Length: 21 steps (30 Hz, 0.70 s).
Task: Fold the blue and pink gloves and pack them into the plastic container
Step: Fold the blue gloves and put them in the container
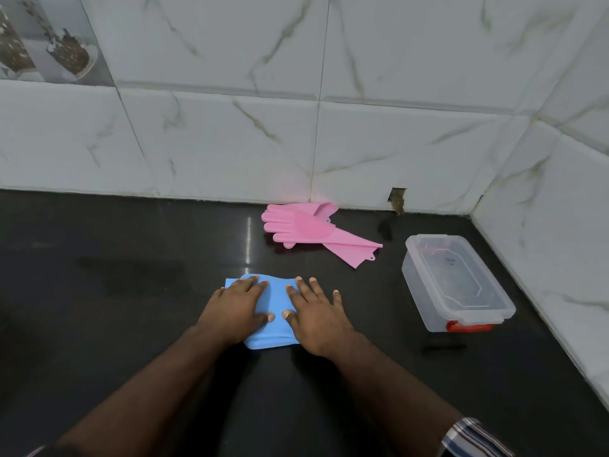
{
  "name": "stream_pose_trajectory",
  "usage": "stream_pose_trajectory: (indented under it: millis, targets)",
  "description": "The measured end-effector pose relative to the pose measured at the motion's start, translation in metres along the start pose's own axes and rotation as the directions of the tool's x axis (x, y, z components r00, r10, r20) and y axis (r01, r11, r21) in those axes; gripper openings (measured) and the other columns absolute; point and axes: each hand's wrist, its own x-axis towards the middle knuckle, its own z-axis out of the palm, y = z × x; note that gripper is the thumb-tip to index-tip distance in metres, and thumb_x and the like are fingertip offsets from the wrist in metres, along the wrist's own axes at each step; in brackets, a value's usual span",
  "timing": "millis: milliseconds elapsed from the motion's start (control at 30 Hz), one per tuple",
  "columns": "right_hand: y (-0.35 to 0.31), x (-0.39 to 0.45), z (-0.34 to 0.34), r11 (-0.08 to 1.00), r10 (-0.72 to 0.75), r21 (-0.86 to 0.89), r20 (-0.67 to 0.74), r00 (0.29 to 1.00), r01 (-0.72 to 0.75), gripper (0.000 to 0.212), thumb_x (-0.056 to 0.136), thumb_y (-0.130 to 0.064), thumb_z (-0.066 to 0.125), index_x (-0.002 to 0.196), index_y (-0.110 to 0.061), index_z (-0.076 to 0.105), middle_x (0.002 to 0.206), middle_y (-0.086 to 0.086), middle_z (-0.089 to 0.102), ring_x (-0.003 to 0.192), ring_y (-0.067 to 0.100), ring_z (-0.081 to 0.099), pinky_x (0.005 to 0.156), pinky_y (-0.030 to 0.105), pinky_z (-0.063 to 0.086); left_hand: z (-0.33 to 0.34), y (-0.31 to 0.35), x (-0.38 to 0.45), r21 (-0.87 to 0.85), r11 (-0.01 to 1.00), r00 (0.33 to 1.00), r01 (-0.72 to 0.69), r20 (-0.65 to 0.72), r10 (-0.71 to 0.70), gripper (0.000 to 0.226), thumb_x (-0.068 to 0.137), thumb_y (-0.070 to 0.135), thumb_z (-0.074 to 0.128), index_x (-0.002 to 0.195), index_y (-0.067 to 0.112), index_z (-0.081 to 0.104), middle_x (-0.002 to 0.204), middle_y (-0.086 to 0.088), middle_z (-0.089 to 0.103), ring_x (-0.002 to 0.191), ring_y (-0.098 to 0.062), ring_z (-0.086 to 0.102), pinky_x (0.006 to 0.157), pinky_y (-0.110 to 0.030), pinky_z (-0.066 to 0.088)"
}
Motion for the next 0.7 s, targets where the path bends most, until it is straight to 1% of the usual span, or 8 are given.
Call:
stream_pose_trajectory:
  millis: [133, 233, 300, 367, 433, 500, 633, 700]
  targets:
    - [0.013, -0.013, -0.019, 0.999, -0.009, 0.040, -0.076, 0.997, 0.012, 0.059, 0.102, -0.036, 0.034, 0.156, -0.023, 0.014, 0.165, -0.004, 0.006, 0.152, 0.017, -0.001, 0.119, 0.056, 0.006, -0.020, 0.035, 0.006, -0.005, 0.999, 0.985, -0.039, -0.165, 0.038, 0.074, 0.089, 0.052, 0.061, 0.152, 0.025, 0.033, 0.158, 0.002, 0.036, 0.149, -0.020, 0.026, 0.119, -0.045, 0.022]
    - [0.033, -0.025, -0.040, 0.997, 0.013, 0.074, -0.171, 0.985, -0.001, 0.061, 0.098, -0.028, 0.044, 0.154, -0.021, 0.021, 0.164, -0.001, 0.015, 0.152, 0.019, 0.007, 0.120, 0.052, 0.012, -0.021, 0.075, 0.015, -0.239, 0.956, 0.956, -0.170, -0.277, 0.101, 0.060, 0.093, 0.032, 0.062, 0.148, 0.017, 0.043, 0.149, -0.002, 0.049, 0.140, -0.021, 0.041, 0.114, -0.037, 0.032]
    - [0.050, -0.038, -0.056, 0.993, 0.044, 0.119, -0.229, 0.972, -0.017, 0.060, 0.097, -0.027, 0.047, 0.152, -0.020, 0.027, 0.162, 0.002, 0.023, 0.150, 0.020, 0.014, 0.120, 0.049, 0.016, -0.024, 0.107, 0.020, -0.442, 0.871, 0.960, -0.215, -0.261, 0.105, 0.054, 0.094, 0.023, 0.061, 0.145, 0.016, 0.047, 0.145, -0.004, 0.054, 0.133, -0.019, 0.048, 0.109, -0.032, 0.037]
    - [0.071, -0.050, -0.070, 0.984, 0.102, 0.168, -0.278, 0.955, -0.056, 0.060, 0.095, -0.028, 0.052, 0.151, -0.020, 0.031, 0.159, 0.002, 0.031, 0.148, 0.020, 0.023, 0.120, 0.046, 0.021, -0.028, 0.138, 0.027, -0.560, 0.800, 0.970, -0.214, -0.221, 0.105, 0.050, 0.095, 0.021, 0.060, 0.143, 0.016, 0.050, 0.140, -0.004, 0.059, 0.126, -0.018, 0.055, 0.103, -0.028, 0.040]
    - [0.097, -0.062, -0.082, 0.970, 0.192, 0.209, -0.331, 0.924, -0.126, 0.060, 0.092, -0.029, 0.057, 0.148, -0.020, 0.036, 0.154, 0.003, 0.039, 0.144, 0.019, 0.033, 0.118, 0.042, 0.029, -0.030, 0.165, 0.035, -0.619, 0.764, 0.981, -0.180, -0.166, 0.097, 0.049, 0.095, 0.024, 0.060, 0.142, 0.017, 0.051, 0.138, -0.003, 0.060, 0.123, -0.017, 0.058, 0.098, -0.022, 0.038]
    - [0.126, -0.073, -0.094, 0.940, 0.309, 0.266, -0.387, 0.869, -0.216, 0.059, 0.091, -0.028, 0.059, 0.146, -0.019, 0.041, 0.149, 0.004, 0.045, 0.137, 0.021, 0.042, 0.114, 0.040, 0.035, -0.030, 0.187, 0.043, -0.682, 0.718, 0.990, -0.139, -0.109, 0.088, 0.051, 0.095, 0.027, 0.061, 0.144, 0.017, 0.049, 0.139, -0.002, 0.060, 0.125, -0.016, 0.057, 0.099, -0.021, 0.037]
    - [0.183, -0.091, -0.114, 0.841, 0.536, 0.329, -0.405, 0.741, -0.429, 0.055, 0.088, -0.030, 0.060, 0.141, -0.020, 0.046, 0.141, 0.004, 0.053, 0.126, 0.025, 0.053, 0.106, 0.046, 0.044, -0.031, 0.222, 0.053, -0.737, 0.670, 0.996, -0.089, -0.050, 0.077, 0.058, 0.095, 0.032, 0.061, 0.148, 0.016, 0.043, 0.143, -0.001, 0.056, 0.131, -0.016, 0.052, 0.105, -0.026, 0.037]
    - [0.208, -0.094, -0.115, 0.795, 0.603, 0.346, -0.360, 0.712, -0.499, 0.057, 0.085, -0.037, 0.062, 0.138, -0.020, 0.048, 0.139, 0.005, 0.054, 0.125, 0.027, 0.054, 0.102, 0.050, 0.048, -0.031, 0.234, 0.057, -0.758, 0.649, 0.997, -0.064, -0.022, 0.073, 0.062, 0.096, 0.032, 0.060, 0.151, 0.014, 0.038, 0.146, -0.003, 0.052, 0.133, -0.017, 0.050, 0.109, -0.030, 0.039]
